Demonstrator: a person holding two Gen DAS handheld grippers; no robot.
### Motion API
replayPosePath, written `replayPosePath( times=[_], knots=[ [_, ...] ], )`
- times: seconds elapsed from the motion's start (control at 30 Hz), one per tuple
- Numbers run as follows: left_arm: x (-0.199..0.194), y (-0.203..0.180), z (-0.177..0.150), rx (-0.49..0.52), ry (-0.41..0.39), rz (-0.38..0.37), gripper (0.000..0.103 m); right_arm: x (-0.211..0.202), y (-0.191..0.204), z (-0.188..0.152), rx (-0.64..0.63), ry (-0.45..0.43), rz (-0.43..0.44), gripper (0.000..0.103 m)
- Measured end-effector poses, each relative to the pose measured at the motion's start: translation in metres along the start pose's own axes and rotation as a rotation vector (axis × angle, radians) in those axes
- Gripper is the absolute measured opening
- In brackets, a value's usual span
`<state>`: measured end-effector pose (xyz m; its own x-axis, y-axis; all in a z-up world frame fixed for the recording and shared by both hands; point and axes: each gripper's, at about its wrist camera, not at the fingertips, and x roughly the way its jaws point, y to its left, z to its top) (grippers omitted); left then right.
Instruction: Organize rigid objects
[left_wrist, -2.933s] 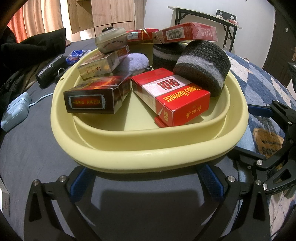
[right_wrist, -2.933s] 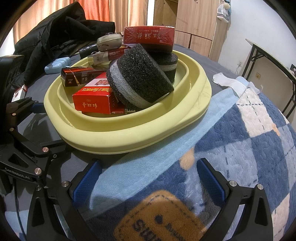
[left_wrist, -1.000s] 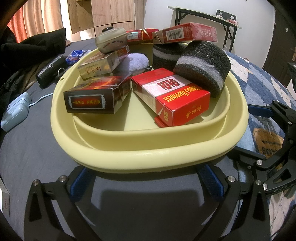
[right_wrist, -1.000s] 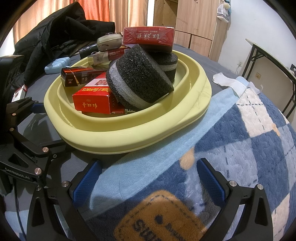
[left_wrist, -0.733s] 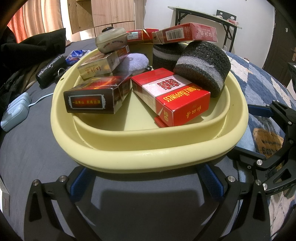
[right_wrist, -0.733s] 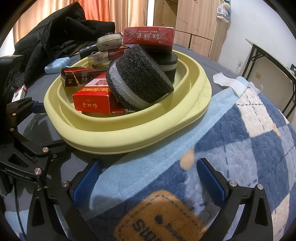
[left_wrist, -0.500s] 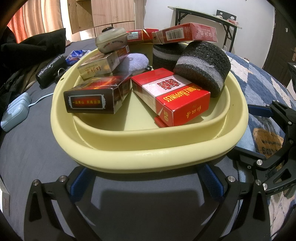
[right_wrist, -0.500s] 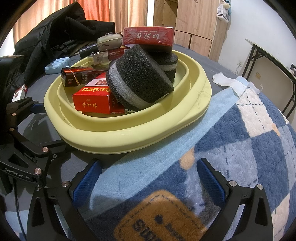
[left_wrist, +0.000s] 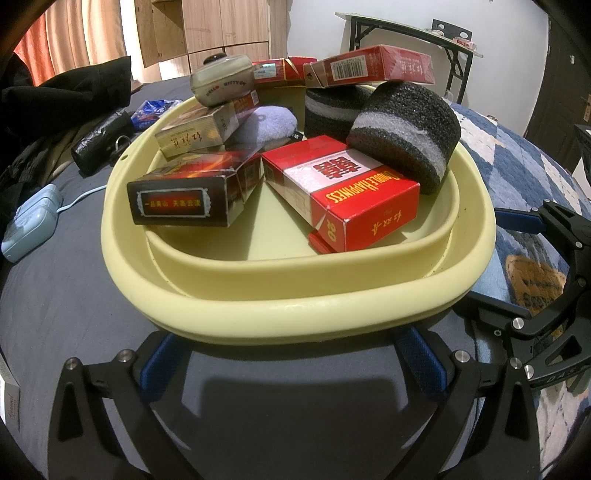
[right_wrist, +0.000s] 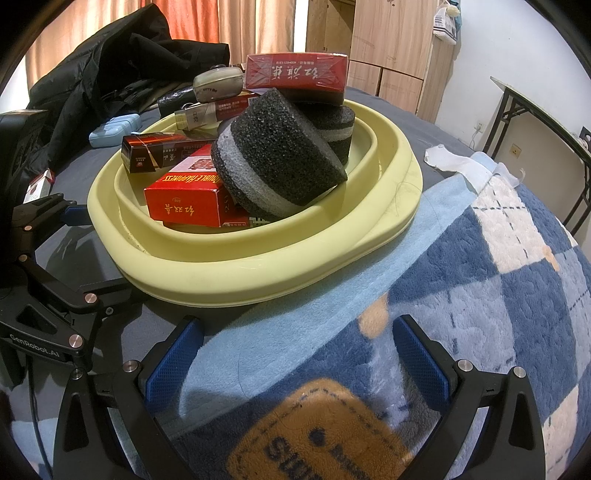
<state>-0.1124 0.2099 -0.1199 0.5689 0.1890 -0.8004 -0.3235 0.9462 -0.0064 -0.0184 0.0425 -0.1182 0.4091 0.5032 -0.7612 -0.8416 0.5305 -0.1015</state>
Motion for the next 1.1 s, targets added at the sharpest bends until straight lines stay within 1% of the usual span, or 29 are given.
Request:
replayPosePath(
  times=[1.1],
  knots=[
    [0.0, 0.0002, 0.0001, 0.0, 0.0, 0.0, 0.103, 0.0014, -0.0011, -0.0008, 0.001, -0.001, 0.004, 0.103]
  ],
)
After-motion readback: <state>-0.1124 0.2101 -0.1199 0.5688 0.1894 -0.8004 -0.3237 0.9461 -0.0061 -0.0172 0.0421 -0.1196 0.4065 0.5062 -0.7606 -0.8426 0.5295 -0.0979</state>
